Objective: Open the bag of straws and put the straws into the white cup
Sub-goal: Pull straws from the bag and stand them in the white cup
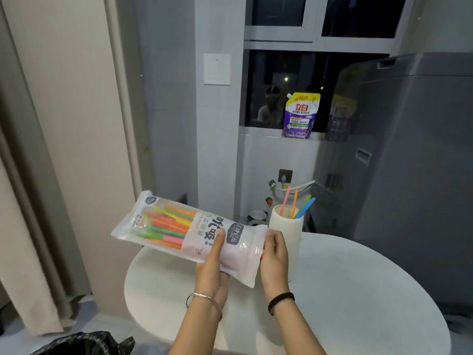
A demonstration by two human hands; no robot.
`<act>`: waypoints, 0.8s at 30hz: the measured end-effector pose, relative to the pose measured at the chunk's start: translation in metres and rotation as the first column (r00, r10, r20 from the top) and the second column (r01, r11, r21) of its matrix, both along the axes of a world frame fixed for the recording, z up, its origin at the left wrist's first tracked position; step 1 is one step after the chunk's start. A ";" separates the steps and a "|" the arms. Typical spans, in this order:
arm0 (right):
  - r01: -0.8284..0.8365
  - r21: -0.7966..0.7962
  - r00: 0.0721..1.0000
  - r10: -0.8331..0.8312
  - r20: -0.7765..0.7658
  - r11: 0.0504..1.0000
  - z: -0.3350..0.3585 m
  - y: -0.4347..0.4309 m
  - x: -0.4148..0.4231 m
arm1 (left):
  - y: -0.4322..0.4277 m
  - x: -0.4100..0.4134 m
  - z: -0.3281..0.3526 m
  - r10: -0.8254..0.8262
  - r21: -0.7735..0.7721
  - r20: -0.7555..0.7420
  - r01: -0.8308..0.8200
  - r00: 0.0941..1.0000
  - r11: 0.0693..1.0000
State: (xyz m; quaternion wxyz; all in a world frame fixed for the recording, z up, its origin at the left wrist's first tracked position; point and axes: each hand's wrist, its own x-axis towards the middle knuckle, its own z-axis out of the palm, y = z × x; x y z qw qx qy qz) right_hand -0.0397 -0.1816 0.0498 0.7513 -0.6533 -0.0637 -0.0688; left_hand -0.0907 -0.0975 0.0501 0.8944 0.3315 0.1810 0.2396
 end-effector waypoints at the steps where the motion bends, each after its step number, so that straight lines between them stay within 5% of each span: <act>1: -0.017 -0.045 1.000 0.018 0.021 0.999 0.001 -0.002 0.001 | 0.000 0.001 -0.001 0.006 -0.039 -0.014 -0.007 1.000 0.999; 9: -0.175 -0.195 0.968 0.205 0.146 0.965 0.015 -0.026 0.011 | 0.008 0.002 0.000 -0.070 -0.318 0.051 0.083 0.996 0.944; 14: -0.017 0.069 0.991 0.007 0.133 0.997 0.027 -0.043 0.018 | 0.014 0.002 0.000 -0.041 -0.411 0.085 0.072 0.996 0.909; 20: -0.161 -0.005 0.987 0.161 -0.007 0.987 0.020 -0.034 0.011 | -0.003 0.005 0.002 -0.088 -0.405 0.087 0.116 0.992 0.907; 24: -0.003 0.069 1.000 0.003 -0.005 0.998 0.020 -0.039 0.016 | 0.000 0.006 0.000 -0.077 -0.428 0.072 0.100 0.994 0.898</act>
